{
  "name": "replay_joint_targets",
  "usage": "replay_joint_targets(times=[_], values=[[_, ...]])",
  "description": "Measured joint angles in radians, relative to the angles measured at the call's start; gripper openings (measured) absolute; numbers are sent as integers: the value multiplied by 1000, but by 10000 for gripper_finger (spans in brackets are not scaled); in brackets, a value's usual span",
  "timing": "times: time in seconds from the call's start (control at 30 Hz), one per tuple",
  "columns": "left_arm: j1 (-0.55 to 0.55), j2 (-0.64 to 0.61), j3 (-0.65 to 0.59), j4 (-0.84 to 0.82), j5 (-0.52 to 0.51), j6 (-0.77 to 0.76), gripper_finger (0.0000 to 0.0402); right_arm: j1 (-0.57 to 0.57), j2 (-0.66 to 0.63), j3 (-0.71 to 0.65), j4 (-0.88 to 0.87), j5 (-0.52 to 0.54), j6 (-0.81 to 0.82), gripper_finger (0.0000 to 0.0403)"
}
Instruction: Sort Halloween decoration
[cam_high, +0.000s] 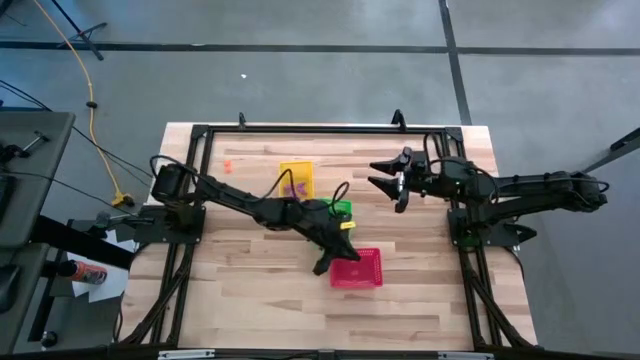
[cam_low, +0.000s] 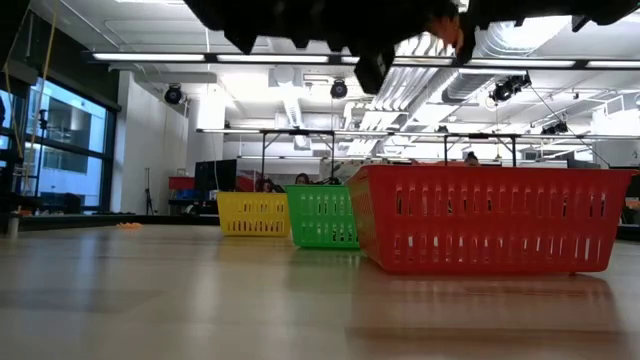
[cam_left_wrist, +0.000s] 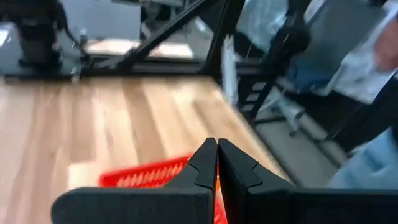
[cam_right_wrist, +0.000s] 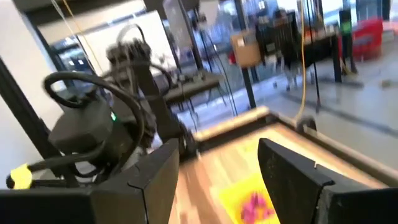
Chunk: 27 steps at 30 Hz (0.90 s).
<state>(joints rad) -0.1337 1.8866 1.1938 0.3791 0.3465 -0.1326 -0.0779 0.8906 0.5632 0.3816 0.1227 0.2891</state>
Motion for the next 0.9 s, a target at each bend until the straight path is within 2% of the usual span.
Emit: replay_joint_targets(times=[0.13, 0.27, 0.63, 0.9], values=[[-2, 35, -3, -21, -1, 30, 0, 0, 0, 0, -91, 0, 54, 213], [-26, 73, -3, -18, -2, 44, 0, 0, 0, 0, -108, 1, 77, 213], [-98, 135, -3, -23, -206, 93, 0, 0, 0, 0, -108, 3, 70, 213], [-97, 135, -3, -35, -274, 110, 10, 0, 0, 0, -108, 4, 69, 213]])
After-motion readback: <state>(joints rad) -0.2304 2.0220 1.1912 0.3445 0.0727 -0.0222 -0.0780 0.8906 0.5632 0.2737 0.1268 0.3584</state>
